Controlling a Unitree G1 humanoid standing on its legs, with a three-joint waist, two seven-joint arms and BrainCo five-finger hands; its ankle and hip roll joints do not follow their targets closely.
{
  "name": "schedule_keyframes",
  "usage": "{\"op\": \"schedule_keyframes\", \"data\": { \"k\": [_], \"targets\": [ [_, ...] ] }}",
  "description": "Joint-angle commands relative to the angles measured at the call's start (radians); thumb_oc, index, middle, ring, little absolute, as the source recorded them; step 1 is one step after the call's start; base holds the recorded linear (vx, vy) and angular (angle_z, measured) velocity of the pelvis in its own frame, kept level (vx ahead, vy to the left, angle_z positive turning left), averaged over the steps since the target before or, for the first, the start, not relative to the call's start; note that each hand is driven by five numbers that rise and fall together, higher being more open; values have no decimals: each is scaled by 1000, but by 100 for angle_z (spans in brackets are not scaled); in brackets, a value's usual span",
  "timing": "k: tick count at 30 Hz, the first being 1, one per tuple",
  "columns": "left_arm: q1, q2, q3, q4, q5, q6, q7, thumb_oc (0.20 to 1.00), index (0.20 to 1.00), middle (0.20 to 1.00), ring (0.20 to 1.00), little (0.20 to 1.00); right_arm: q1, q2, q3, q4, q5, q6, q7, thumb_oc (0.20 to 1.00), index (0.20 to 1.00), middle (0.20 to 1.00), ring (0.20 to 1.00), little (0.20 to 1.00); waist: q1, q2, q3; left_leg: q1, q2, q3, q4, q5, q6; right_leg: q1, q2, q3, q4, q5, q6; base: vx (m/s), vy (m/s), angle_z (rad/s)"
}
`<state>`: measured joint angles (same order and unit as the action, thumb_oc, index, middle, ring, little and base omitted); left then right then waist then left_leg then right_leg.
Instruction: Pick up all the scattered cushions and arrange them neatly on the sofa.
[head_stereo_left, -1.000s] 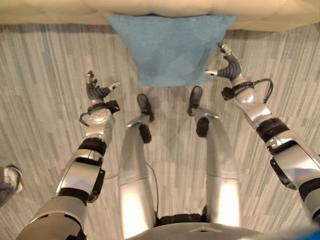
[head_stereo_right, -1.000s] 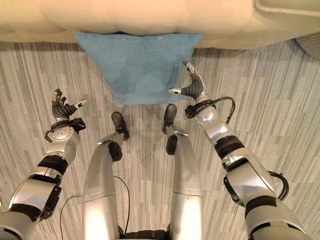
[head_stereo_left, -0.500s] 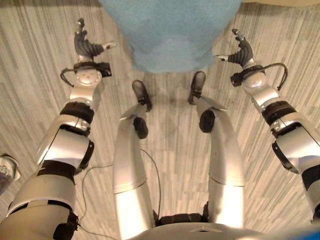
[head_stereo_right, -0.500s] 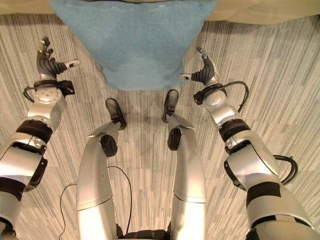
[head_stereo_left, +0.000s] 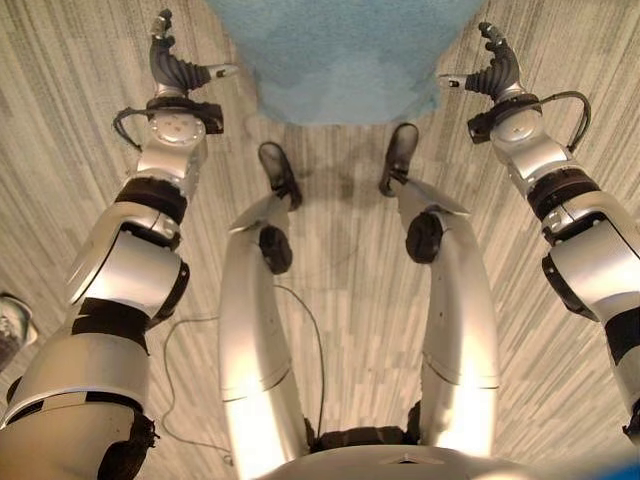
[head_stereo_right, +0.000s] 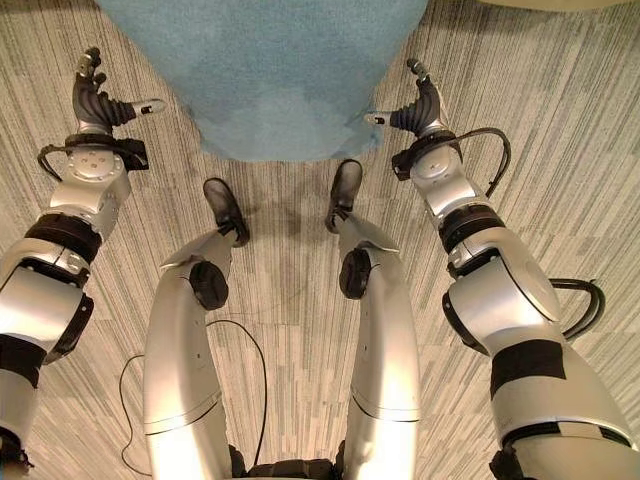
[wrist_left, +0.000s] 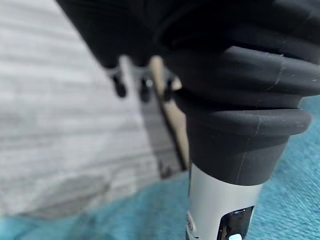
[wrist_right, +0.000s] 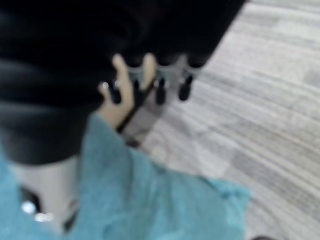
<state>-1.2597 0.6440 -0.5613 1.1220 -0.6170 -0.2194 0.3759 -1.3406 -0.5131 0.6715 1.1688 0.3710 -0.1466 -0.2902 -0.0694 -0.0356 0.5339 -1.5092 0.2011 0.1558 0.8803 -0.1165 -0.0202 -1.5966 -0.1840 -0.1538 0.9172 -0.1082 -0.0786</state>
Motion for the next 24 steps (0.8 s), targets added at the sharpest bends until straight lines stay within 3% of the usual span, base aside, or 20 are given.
{"op": "schedule_keyframes", "data": {
  "k": [1, 9, 13, 22, 23, 24],
  "targets": [
    [10, 31, 26, 2, 1, -12, 10, 1000, 1000, 1000, 1000, 1000, -29, 13, 15, 19, 51, -21, -38, 1000, 1000, 1000, 1000, 1000, -22, 42, -14, 16, 21, -43, 6, 6, -42, 27, 47, 92, -17, 11, 145, 21, -17, -4],
    [-47, -14, -50, -77, 26, -10, 38, 1000, 1000, 1000, 1000, 1000, -55, 59, 58, -69, 80, -28, -55, 1000, 1000, 1000, 1000, 1000, -24, 48, -14, -3, 36, -62, 19, 0, -41, 27, 61, 75, -29, 10, 143, 6, -19, -3],
    [-74, -74, -96, -177, 63, -20, 72, 1000, 1000, 1000, 1000, 1000, -68, 131, 100, -169, 51, -30, -71, 1000, 1000, 1000, 1000, 1000, -19, 58, -14, -7, 41, -73, 15, 2, -43, 27, 70, 69, -33, 4, 137, 4, -19, -1],
    [-76, -198, -76, -215, 40, -24, 121, 1000, 1000, 1000, 1000, 1000, -70, 284, 74, -281, 86, -55, -97, 1000, 1000, 1000, 1000, 1000, -14, 70, -14, -6, 47, -83, 6, 12, -45, 27, 79, 59, -35, 4, 136, 1, -19, -1],
    [-68, -220, -62, -230, 13, -33, 129, 1000, 1000, 1000, 1000, 1000, -63, 307, 64, -316, 87, -61, -106, 940, 940, 940, 940, 940, -11, 74, -14, -5, 48, -88, 6, 11, -45, 27, 81, 60, -30, -2, 134, 3, -34, 1],
    [-64, -224, -58, -250, 9, -37, 133, 1000, 1000, 1000, 1000, 1000, -57, 318, 51, -334, 93, -70, -113, 401, 401, 401, 401, 401, -11, 76, -14, -7, 49, -88, 9, 11, -45, 27, 82, 60, -28, -2, 134, 0, 0, 0]
  ]
}}
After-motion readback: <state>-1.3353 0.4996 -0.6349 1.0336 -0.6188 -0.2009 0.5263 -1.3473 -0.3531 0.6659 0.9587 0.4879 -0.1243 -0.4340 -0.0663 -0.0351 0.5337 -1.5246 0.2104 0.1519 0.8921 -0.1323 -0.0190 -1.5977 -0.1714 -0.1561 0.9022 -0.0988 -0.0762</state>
